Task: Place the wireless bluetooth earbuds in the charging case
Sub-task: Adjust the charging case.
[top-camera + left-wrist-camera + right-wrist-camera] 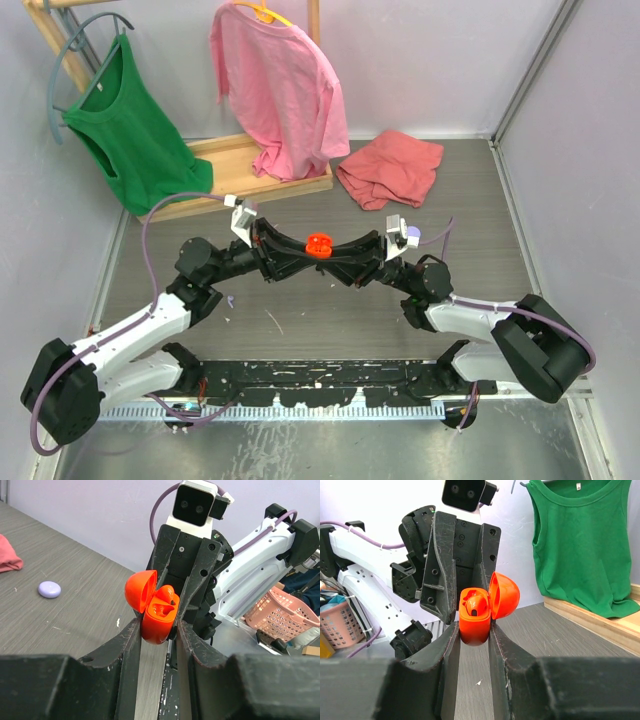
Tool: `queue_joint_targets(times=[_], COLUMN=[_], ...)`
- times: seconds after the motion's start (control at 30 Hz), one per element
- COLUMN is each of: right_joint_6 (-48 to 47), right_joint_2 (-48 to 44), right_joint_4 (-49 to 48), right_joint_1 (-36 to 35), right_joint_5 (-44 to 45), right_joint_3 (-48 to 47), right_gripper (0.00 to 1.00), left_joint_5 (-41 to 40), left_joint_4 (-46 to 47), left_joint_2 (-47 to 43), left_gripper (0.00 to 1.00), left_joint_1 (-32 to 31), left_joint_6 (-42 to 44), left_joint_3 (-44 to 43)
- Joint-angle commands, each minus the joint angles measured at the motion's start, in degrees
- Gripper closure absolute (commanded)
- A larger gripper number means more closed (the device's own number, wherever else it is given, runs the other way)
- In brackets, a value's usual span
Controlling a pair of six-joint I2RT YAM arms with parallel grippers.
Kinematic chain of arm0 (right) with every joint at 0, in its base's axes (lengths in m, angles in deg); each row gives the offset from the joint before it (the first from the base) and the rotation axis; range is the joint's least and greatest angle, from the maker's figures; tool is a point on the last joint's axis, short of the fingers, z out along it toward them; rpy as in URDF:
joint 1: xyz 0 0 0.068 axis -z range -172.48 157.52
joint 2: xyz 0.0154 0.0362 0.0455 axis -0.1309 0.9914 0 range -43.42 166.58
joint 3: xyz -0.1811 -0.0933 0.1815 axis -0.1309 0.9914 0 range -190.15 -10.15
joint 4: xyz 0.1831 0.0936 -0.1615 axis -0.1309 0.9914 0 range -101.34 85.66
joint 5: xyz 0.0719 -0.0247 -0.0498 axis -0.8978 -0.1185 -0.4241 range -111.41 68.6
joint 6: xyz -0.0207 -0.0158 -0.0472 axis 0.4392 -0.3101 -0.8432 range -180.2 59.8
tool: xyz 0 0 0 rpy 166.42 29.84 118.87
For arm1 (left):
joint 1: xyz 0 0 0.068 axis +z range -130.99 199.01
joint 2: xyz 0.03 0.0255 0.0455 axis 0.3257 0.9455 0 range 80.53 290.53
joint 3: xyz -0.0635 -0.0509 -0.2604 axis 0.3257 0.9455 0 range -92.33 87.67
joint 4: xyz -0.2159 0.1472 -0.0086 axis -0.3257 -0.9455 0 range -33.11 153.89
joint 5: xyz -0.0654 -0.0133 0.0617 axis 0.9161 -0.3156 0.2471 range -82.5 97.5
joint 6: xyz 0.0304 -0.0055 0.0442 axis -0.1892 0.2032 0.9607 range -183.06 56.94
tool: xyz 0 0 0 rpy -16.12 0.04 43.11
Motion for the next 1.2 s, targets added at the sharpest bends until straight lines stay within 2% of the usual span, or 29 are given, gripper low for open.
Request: queue_joint_targets(times=[0.0,0.1,0.37,0.53,0.83,1.17], right_joint_6=[0.2,0.2,0.2,-1.2,-7.7,-11.2], right_joint_2=[-0.1,0.3,0.6,-0.3,-4.7,-7.0], right_joint_4=[-10.4,-10.4,-10.2,-7.4,4.7,12.1], right_joint_1=[0.0,0.0,0.0,0.0,0.0,0.0], right_joint_5=[-2.2,-4.1,-8.6,-9.2,-7.6,-7.4], right_joint_3=[-2.3,-2.7,-2.5,-3.0,-2.9,-3.2], right_gripper=[0.99,0.98,0.81,0.78,0.61,0.58], left_joint_5=[0.4,0.2,-0.1,-0.1,-2.0,-3.4], left_joint_4=[4.0,4.0,1.9,-1.1,-6.1,-9.9], left_joint_2=[-1.2,-1.8,-4.9,-6.9,-12.0,-14.1], left_gripper=[0.76,0.80,0.95,1.00,1.00,1.00], left_joint_1=[0.1,0.1,0.1,0.1,0.1,0.1], left_joint_6=[0.8,1.5,5.9,8.7,16.2,19.2], left_joint_3=[-0.6,-0.2,1.1,1.3,3.2,4.1])
